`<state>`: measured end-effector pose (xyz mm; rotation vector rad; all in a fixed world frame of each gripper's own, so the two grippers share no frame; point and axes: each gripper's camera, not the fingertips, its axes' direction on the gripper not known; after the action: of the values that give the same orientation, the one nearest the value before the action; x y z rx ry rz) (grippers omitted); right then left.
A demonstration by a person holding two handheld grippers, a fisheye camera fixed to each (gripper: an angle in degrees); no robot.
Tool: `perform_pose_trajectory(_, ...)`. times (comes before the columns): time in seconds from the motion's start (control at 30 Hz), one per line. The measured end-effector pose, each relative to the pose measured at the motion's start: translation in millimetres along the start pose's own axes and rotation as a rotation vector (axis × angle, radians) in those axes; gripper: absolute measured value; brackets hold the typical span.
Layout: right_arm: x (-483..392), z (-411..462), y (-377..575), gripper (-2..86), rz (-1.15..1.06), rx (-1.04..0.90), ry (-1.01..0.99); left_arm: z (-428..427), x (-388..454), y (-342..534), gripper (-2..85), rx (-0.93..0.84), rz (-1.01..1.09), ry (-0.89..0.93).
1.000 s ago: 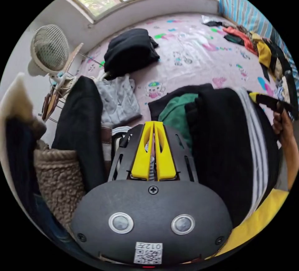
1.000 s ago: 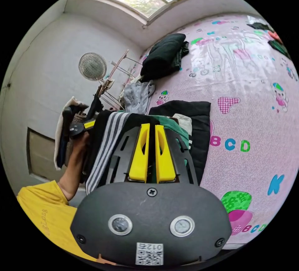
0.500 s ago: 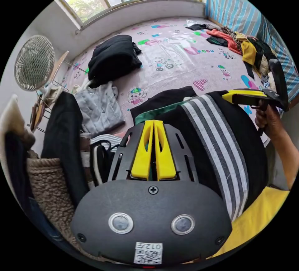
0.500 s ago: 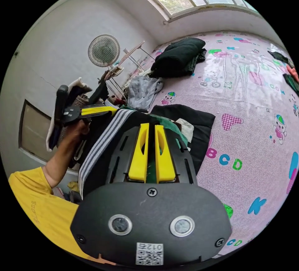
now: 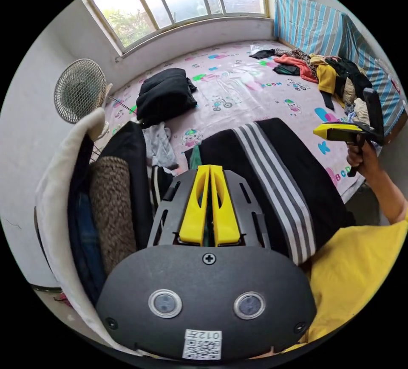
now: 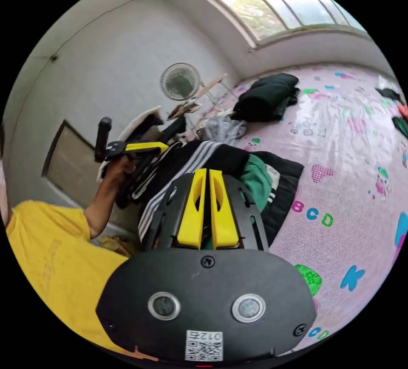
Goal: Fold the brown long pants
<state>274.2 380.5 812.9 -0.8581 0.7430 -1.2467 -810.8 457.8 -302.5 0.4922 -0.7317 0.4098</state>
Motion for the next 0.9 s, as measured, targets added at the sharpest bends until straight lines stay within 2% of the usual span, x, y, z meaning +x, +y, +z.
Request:
perform_pose_trajectory(0.07, -35.4, 6.7, 6.1, 1.0, -0.129, -0.072, 0.017, 12.5, 10.6, 16.2, 1.9, -0.072, -0.013, -0.008)
perform_pose_trajectory(0.13, -54.4, 32.7, 13.1, 0.9, -0.220, -0.227, 0.119, 50.5, 15.8, 30.9, 1.2, -0.195, -0.027, -0.063)
perform_pose_trajectory(0.2, -51.4, 50.0, 18.1, 0.7, -0.236, -0.306, 0.115, 61.3, 11.3, 38.6, 1.0, -0.157, -0.088, -0.041)
perform_pose_trajectory(0.27, -47.0, 44.4, 13.7, 0.7, -0.193, -0.266, 0.051, 62.8, 11.6, 37.4, 1.0, -0.169, -0.090, -0.065)
perform_pose_trajectory(0.37, -57.8, 33.1, 0.4, 0.7, -0.192, -0.260, 0.076, 57.0, 16.5, 32.1, 1.4, -0.211, -0.083, -0.118)
perform_pose_trajectory(0.47, -94.9, 9.3, -6.0, 0.7, -0.300, -0.225, 0.050, 22.4, 28.8, 39.5, 2.5, -0.214, -0.146, -0.204)
perform_pose_trajectory(0.57, -127.5, 1.7, -2.6, 0.7, -0.412, -0.223, -0.027, 4.7, 49.8, 61.8, 3.5, -0.174, -0.171, -0.200)
perform_pose_trajectory(0.67, -124.9, 28.5, 8.7, 0.7, -0.427, -0.380, 0.142, 49.6, 49.0, 82.3, 2.5, -0.354, -0.167, -0.231)
perform_pose_trajectory(0.7, -118.4, 33.8, 13.1, 0.6, -0.424, -0.413, 0.182, 64.1, 44.9, 89.3, 1.8, -0.367, -0.177, -0.204)
perform_pose_trajectory(0.8, -106.2, 15.9, 3.7, 0.6, -0.355, -0.369, 0.106, 70.7, 33.1, 93.5, 1.0, -0.364, -0.196, -0.177)
perform_pose_trajectory(0.9, -105.0, -7.3, -13.3, 0.6, -0.324, -0.347, 0.134, 50.9, 15.9, 101.7, 0.7, -0.319, -0.266, -0.139)
